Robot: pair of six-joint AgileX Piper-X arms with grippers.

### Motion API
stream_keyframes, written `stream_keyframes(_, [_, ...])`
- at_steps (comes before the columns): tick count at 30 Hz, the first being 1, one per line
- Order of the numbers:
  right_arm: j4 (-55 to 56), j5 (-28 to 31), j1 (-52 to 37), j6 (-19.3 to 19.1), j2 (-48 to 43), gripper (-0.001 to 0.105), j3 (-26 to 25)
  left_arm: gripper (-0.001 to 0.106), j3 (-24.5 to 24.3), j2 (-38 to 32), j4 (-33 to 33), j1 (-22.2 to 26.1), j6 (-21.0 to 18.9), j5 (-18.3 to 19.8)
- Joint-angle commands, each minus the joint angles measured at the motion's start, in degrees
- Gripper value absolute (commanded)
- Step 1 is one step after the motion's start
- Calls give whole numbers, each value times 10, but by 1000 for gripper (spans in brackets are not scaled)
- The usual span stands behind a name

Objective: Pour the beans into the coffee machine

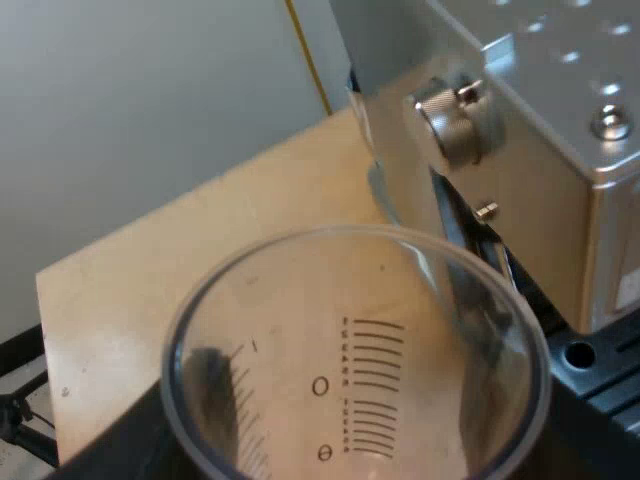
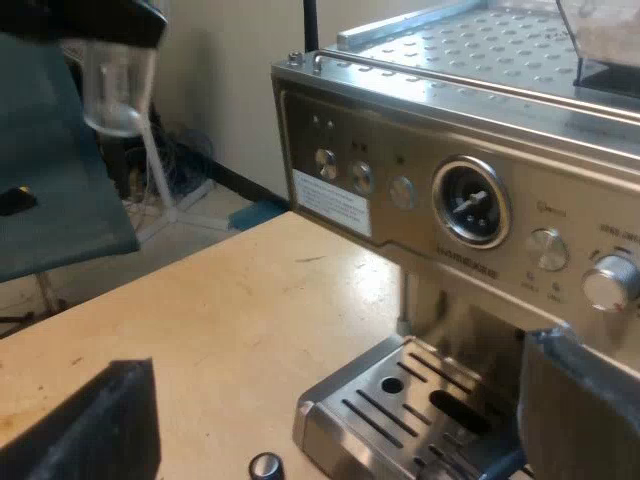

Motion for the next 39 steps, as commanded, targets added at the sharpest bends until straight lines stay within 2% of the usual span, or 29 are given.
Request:
stream_keyframes(1, [-3, -19, 1, -7, 1, 78, -1, 17, 84, -42, -78, 16, -14, 12])
stream_keyframes(3, [-3, -19, 1, -7, 6, 78, -1, 17, 131, -58, -117, 25, -21, 31])
stream_keyframes(7, [-3, -21, 1, -7, 19, 78, -1, 17, 208, -81, -194, 36, -56, 50])
stream_keyframes(8, [-3, -21, 1, -7, 23, 78, -1, 17, 235, -86, -231, 38, -71, 59])
stream_keyframes(13, [-3, -21, 1, -7, 40, 78, -1, 17, 308, -90, -341, 37, -105, 87])
stream_keyframes(17, [-3, -21, 1, -7, 58, 78, -1, 17, 364, -90, -438, 37, -126, 87])
stream_keyframes(23, [-3, -21, 1, -7, 89, 76, 4, 17, 432, -90, -561, 37, -126, 87])
stream_keyframes(28, [-20, -21, 1, -3, 105, 65, 33, 17, 466, -84, -606, 37, -130, 73])
stream_keyframes(31, [-49, -21, 1, -3, 105, 65, 55, 17, 469, -67, -607, 37, -137, 63])
stream_keyframes(35, [-73, -21, 1, -3, 105, 65, 67, 20, 469, -32, -643, 37, -143, 63])
stream_keyframes(39, [-82, -21, 1, -4, 105, 65, 69, 33, 469, 14, -689, 37, -145, 71])
